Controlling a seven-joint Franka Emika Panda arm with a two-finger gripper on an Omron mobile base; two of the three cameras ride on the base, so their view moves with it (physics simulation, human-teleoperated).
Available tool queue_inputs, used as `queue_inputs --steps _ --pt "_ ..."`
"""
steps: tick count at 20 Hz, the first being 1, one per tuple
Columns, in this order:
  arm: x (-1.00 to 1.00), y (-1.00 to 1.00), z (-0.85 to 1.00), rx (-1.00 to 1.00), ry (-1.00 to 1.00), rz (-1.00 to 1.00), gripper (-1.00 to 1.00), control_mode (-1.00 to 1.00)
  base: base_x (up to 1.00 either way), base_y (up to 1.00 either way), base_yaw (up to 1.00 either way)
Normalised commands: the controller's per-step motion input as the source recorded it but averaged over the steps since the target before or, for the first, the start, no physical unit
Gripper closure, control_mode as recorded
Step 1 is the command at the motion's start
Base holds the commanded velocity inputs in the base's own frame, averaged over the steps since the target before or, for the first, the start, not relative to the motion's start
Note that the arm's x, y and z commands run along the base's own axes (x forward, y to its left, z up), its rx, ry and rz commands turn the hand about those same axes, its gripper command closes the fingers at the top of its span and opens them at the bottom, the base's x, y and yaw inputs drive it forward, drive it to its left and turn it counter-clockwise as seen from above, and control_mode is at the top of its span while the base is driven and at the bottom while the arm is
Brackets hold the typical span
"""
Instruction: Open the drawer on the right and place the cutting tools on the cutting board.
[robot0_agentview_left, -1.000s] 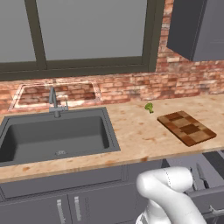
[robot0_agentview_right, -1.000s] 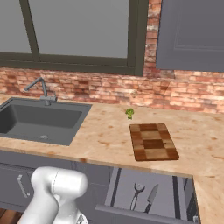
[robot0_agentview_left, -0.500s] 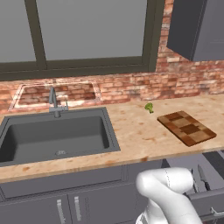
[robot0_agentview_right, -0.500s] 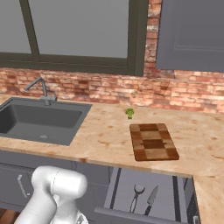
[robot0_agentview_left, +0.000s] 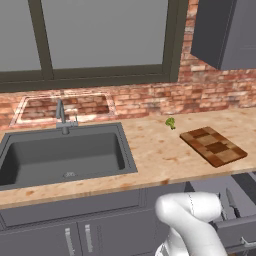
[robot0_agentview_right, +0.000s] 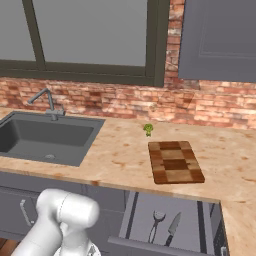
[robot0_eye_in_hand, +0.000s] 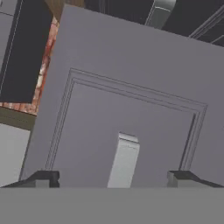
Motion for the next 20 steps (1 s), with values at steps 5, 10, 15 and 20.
queue_inputs --steps 5,10,15,20 --pt "-0.67 -0.01 0.78 -0.08 -0.02 0.00 -1.00 -1.00 0.00 0.00 0.00" --pt "-0.02 0.13 1.00 -0.05 0.00 0.00 -1.00 -1.00 0.00 0.00 0.00" --pt "0.30 0.53 1.00 -0.08 0.05 0.00 -1.00 -1.00 0.00 0.00 0.00" --pt "0.47 0.56 1.00 -0.16 0.12 0.01 -1.00 -1.00 0.00 0.00 0.00"
